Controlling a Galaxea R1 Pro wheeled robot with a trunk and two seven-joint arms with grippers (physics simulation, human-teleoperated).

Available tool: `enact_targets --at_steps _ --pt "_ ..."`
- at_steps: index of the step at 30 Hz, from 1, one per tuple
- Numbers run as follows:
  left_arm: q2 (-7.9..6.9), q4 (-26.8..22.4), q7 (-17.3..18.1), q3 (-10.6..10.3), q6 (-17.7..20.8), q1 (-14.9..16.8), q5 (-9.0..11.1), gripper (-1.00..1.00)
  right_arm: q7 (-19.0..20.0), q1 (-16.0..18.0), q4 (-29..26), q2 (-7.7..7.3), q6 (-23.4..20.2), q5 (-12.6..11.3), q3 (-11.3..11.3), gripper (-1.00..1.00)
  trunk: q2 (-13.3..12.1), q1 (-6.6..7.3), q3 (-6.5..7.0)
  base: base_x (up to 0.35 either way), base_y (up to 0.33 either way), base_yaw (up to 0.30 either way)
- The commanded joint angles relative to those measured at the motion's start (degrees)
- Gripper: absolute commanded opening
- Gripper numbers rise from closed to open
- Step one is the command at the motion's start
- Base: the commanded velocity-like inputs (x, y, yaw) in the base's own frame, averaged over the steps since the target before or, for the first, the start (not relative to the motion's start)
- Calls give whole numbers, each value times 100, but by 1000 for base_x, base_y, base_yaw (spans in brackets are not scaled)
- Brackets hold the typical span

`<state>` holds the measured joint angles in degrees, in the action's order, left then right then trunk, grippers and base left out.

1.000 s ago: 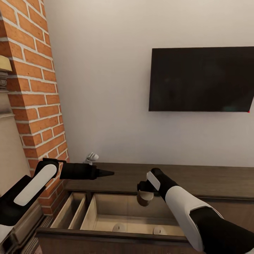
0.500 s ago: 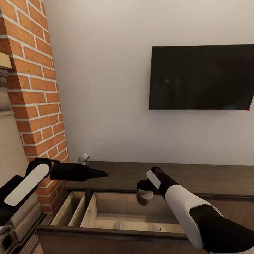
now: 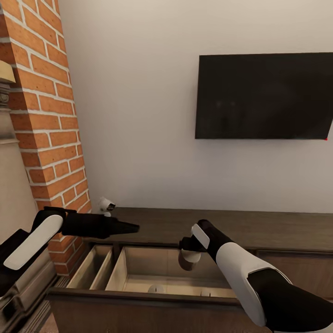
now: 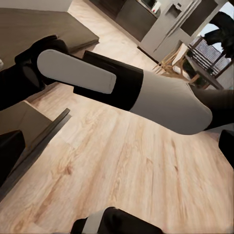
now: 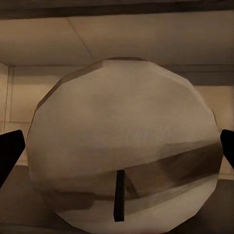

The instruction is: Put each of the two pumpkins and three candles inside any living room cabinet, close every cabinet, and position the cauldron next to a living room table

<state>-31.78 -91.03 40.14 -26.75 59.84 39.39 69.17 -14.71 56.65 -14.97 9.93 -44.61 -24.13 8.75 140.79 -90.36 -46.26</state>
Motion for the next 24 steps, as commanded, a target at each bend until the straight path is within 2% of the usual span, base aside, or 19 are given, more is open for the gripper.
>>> enact_targets --at_steps 1,5,11,12,15,17,24 --pt "-7 0 100 -7 16 7 6 100 -49 4 -8 -1 -13 -65 39 -100 45 -21 -25 0 0 0" --pt "-11 -2 364 -6 16 7 8 100 -29 4 -12 -4 11 -65 39 -100 45 -21 -25 0 0 0" --pt "-12 5 440 25 16 4 8 100 22 1 -27 -8 31 -65 39 -100 45 -21 -25 0 0 0" --pt "-13 5 442 71 16 3 8 100 27 0 -30 -8 33 -67 41 -100 45 -21 -25 8 0 0" --pt "-14 6 448 424 16 0 4 100 92 -4 -60 -15 38 -67 44 -100 45 -21 -25 102 0 0" --pt "-15 6 450 540 16 -1 3 100 230 -4 -71 -25 36 -64 46 -100 45 -21 -25 222 0 0" --pt "-6 5 451 663 16 -2 -17 100 420 -5 -81 -58 14 -58 59 -100 45 -21 -25 140 0 0"
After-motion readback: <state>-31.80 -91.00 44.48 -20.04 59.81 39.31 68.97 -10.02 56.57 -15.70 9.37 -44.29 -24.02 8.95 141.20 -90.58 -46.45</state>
